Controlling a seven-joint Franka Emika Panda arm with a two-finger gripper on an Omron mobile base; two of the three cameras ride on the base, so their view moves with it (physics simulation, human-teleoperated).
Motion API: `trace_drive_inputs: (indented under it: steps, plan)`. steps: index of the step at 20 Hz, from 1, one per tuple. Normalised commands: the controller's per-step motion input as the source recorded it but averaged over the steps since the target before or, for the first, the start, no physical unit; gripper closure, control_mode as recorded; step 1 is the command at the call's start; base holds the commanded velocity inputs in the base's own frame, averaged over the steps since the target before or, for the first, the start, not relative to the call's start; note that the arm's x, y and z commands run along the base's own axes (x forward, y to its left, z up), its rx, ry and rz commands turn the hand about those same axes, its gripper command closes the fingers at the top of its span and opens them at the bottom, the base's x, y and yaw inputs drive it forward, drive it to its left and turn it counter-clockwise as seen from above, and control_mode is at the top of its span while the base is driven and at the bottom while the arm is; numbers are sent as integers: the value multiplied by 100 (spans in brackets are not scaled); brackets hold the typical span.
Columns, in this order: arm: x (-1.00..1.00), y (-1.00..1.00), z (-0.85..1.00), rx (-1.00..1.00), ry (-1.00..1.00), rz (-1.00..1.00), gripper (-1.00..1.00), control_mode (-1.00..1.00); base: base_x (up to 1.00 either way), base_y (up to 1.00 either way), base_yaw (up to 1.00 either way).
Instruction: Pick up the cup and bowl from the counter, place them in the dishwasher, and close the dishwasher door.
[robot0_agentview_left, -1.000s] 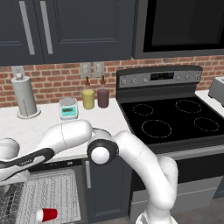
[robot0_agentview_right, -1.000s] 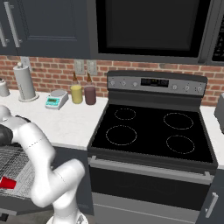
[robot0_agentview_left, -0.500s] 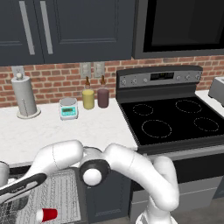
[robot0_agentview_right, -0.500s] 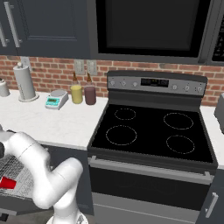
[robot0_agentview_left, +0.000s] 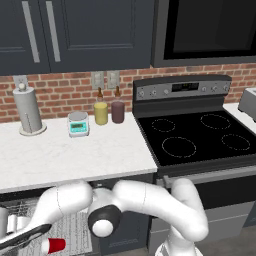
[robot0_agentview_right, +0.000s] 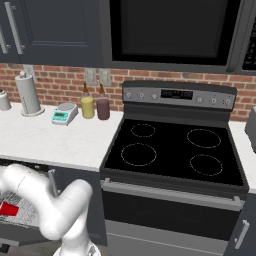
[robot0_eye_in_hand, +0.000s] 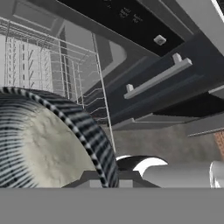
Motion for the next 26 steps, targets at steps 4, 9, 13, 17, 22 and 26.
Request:
trace_drive_inputs:
  steps: [4, 9, 13, 17, 22, 26]
  plan:
    - [0, -90, -62, 29, -13, 35, 100, -100, 0, 0, 0]
    - [13, -56, -57, 28, -5, 56, 100, -100, 0, 0, 0]
    - [28, -48, -9, 39, -4, 61, 100, -100, 0, 0, 0]
    - [56, -66, -3, 57, 10, 26, 100, -100, 0, 0, 0]
    - [59, -68, -28, 64, 16, 0, 100, -100, 0, 0, 0]
    - [56, -52, -56, 64, 15, -4, 100, -100, 0, 0, 0]
